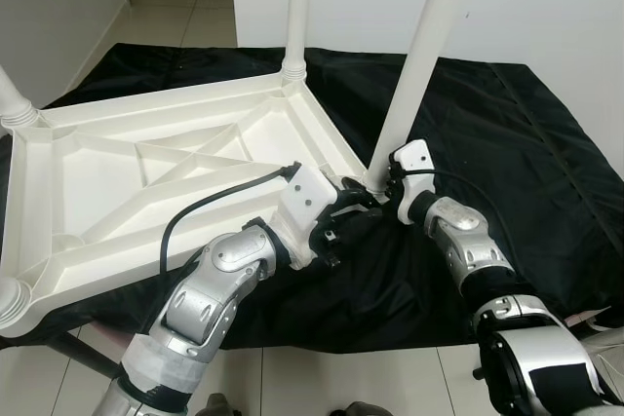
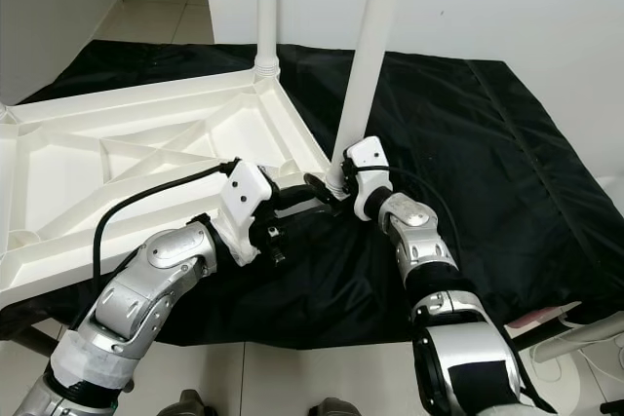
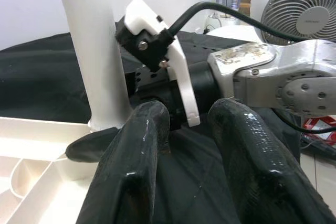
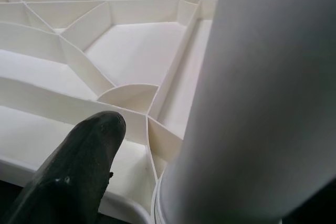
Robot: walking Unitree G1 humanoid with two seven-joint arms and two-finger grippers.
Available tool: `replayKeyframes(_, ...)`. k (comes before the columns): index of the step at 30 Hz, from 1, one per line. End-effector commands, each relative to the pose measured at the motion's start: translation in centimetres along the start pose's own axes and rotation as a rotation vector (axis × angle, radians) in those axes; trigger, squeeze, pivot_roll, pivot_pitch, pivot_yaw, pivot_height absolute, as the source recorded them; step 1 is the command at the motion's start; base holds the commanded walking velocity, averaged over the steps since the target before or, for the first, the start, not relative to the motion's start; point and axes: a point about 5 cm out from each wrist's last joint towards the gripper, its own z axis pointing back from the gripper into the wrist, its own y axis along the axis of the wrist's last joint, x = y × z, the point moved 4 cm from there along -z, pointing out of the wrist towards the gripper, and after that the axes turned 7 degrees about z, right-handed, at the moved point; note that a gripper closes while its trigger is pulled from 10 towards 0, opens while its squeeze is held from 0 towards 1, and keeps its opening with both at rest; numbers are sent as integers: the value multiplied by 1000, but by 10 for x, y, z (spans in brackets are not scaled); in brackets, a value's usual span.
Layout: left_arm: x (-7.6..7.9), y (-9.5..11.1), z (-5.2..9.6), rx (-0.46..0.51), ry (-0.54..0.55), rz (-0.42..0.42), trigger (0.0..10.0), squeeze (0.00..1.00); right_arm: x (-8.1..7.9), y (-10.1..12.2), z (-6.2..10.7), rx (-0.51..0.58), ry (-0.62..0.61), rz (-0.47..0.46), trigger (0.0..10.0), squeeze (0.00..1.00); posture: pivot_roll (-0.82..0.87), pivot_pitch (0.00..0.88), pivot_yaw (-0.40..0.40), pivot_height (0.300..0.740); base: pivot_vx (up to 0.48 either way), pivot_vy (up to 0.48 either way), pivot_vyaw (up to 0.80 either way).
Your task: Building children table
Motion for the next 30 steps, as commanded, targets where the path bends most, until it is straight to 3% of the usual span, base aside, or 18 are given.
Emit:
replayKeyframes(1,1,2,0,-1,-6,-8,10000,0,-8,5,-5,13,51,32,10000,0,3,0,-29,740,0,0,0)
replayKeyframes(3,1,2,0,-1,-7,-8,10000,0,-8,4,-6,10,55,37,10000,0,-1,0,-25,740,0,0,0)
replayKeyframes(4,1,3,-1,-1,-11,-10,10000,0,-8,0,-5,-9,57,40,2980,0,-5,0,-21,740,0,0,0)
replayKeyframes(5,1,3,-1,-1,-11,-10,10000,0,-8,0,-5,-9,57,40,2980,0,-5,0,-21,740,0,0,0)
replayKeyframes(6,0,3,-2,-2,-15,-13,10000,0,-8,-4,-4,-23,58,41,353,0,-8,0,-16,740,0,0,0)
replayKeyframes(8,0,3,-2,-2,-19,-14,10000,0,-8,-8,-3,-35,57,35,0,0,-12,0,-13,740,0,0,0)
replayKeyframes(19,0,5,-4,-2,-35,-17,10000,0,-9,-22,7,-51,40,14,0,0,-26,0,-2,740,0,0,0)
replayKeyframes(20,0,5,-4,-2,-36,-16,10000,0,-7,-23,8,-45,17,5,8706,0,-26,0,-2,740,0,0,0)
replayKeyframes(21,0,4,-4,-2,-37,-15,10000,0,-6,-22,9,-29,1,-21,10000,0,-29,0,-4,740,0,0,0)
replayKeyframes(25,1,4,-4,-1,-37,-15,10000,0,-6,-22,9,-20,-14,-37,10000,0,-31,0,-3,740,0,0,0)
replayKeyframes(30,2,3,-5,1,-41,-8,10000,0,5,-22,5,-32,-234,-142,10000,0,-40,0,-4,740,0,0,0)
